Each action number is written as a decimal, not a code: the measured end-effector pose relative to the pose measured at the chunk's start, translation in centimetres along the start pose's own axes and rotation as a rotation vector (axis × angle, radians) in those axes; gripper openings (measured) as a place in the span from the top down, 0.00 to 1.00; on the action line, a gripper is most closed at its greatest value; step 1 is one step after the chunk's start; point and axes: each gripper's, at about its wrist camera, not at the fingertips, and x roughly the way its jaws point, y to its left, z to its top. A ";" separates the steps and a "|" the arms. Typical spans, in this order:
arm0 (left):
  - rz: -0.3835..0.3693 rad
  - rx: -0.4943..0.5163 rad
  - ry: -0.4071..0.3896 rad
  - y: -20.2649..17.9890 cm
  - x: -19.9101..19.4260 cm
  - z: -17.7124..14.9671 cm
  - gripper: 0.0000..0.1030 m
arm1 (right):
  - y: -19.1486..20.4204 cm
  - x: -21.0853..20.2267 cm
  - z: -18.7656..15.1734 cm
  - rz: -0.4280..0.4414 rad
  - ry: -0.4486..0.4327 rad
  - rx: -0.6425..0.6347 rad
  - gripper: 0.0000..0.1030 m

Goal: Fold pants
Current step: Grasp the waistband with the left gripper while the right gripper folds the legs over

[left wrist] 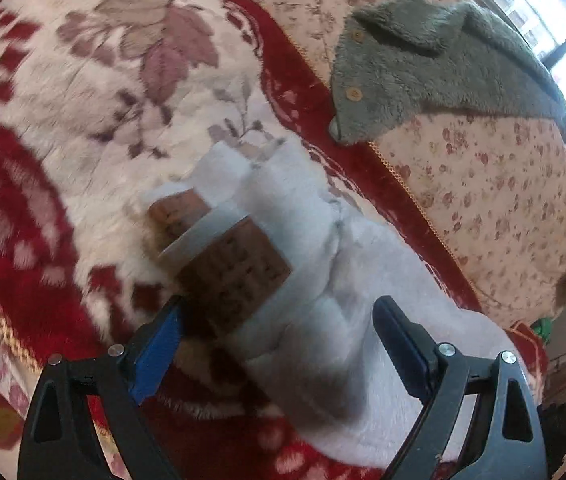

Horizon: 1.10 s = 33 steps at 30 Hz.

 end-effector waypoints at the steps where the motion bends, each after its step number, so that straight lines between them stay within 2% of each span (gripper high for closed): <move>1: 0.011 0.017 0.003 -0.4 0.2 0.0 0.17 | 0.0 0.7 0.6 -0.040 -0.019 -0.012 0.24; 2: 0.041 0.041 0.004 -0.6 0.3 0.2 0.33 | -0.3 1.0 1.0 -0.058 -0.032 -0.003 0.24; 3: 0.074 0.084 0.000 -1.3 0.4 0.3 0.42 | -0.8 1.2 1.3 -0.068 -0.032 0.005 0.24; 4: 0.071 0.101 -0.005 -1.5 0.2 0.4 0.49 | -1.3 1.7 1.7 -0.092 -0.023 0.010 0.24; 7: 0.069 0.145 -0.028 -2.6 -0.3 1.3 0.57 | -2.3 2.5 2.4 -0.138 0.000 0.025 0.24; 9: 0.060 0.182 -0.075 -3.7 -1.5 1.8 0.57 | -2.9 2.9 2.7 -0.156 0.010 0.039 0.24; 12: 0.064 0.281 -0.163 -5.5 -2.7 2.1 0.57 | -3.7 3.1 2.4 -0.148 0.007 0.065 0.24; 14: 0.088 0.302 -0.162 -5.7 -1.6 2.5 0.57 | -4.4 3.8 2.1 -0.141 0.007 0.085 0.24; 16: 0.152 0.291 -0.097 -4.7 0.9 2.8 0.57 | -4.4 4.1 1.9 -0.146 0.002 0.074 0.24; 17: 0.160 0.255 -0.049 -3.8 1.8 2.7 0.57 | -4.2 4.1 2.0 -0.152 0.006 0.066 0.24; 18: 0.147 0.212 -0.010 -2.7 2.3 2.7 0.52 | -3.9 3.6 2.1 -0.146 0.022 0.056 0.24; 20: 0.137 0.179 -0.021 -1.8 1.5 2.5 0.39 | -3.5 1.6 2.4 -0.127 0.017 0.044 0.24; 21: 0.152 0.166 -0.031 -1.5 0.7 2.4 0.26 | -3.4 -0.1 2.6 -0.138 -0.019 0.035 0.24; 22: 0.191 0.159 -0.051 -1.3 -0.1 2.4 0.17 | -3.8 -2.8 2.7 -0.173 -0.078 0.029 0.24; 24: 0.235 0.165 -0.092 -1.7 -1.7 2.3 0.16 | -5.0 -6.4 2.8 -0.226 -0.148 0.040 0.23; 27: 0.264 0.235 -0.152 -5.1 -3.5 2.2 0.16 | -8.4 -10.8 2.4 -0.352 -0.209 0.090 0.20; 29: 0.204 0.299 -0.154 -8.9 -3.6 2.2 0.16 | -10.9 -11.9 1.1 -0.412 -0.189 0.141 0.20; 33: 0.018 0.399 -0.062 -16.8 -1.4 1.5 0.15 | -12.7 -10.7 -2.5 -0.411 -0.095 0.187 0.20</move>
